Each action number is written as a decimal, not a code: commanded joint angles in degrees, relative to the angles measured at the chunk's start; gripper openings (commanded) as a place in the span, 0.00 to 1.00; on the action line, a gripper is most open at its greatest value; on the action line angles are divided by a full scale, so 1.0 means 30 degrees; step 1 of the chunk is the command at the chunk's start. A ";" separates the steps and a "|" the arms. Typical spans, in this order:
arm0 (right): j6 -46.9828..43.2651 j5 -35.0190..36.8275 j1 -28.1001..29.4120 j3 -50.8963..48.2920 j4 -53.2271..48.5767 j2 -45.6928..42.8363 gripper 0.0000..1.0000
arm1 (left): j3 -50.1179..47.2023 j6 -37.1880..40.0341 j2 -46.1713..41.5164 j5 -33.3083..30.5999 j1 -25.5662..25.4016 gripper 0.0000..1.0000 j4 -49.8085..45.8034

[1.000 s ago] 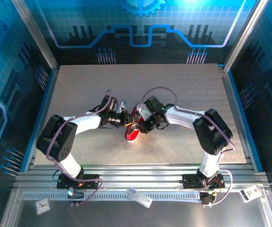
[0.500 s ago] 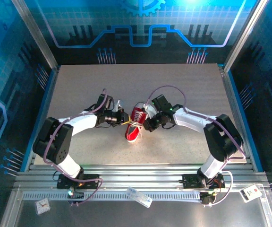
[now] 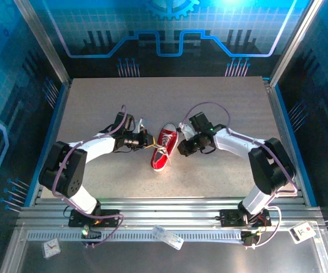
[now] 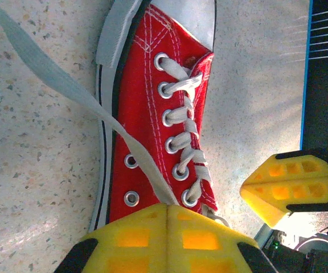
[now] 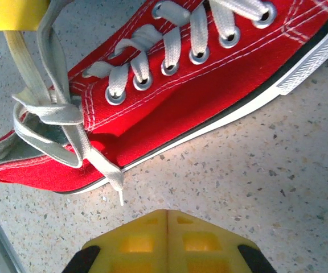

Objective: Tie the shoes

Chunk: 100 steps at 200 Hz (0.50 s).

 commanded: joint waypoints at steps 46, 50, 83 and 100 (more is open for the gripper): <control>0.0278 -0.0447 0.1766 0.0952 0.0495 0.0527 0.29 | 0.0025 0.0021 0.0200 0.0893 -0.0011 0.00 0.0648; 0.0345 -0.0509 0.1809 0.1076 0.0496 0.0676 0.31 | 0.0012 0.0025 0.0196 0.0889 -0.0012 0.00 0.0668; 0.0607 -0.0310 0.2025 0.1762 0.0495 0.1483 0.35 | -0.0106 -0.0015 0.0094 0.0830 -0.0039 0.00 0.0760; 0.0666 -0.0254 0.2005 0.2039 0.0458 0.1786 0.35 | -0.0196 -0.0103 0.0108 0.0889 -0.0042 0.00 0.0931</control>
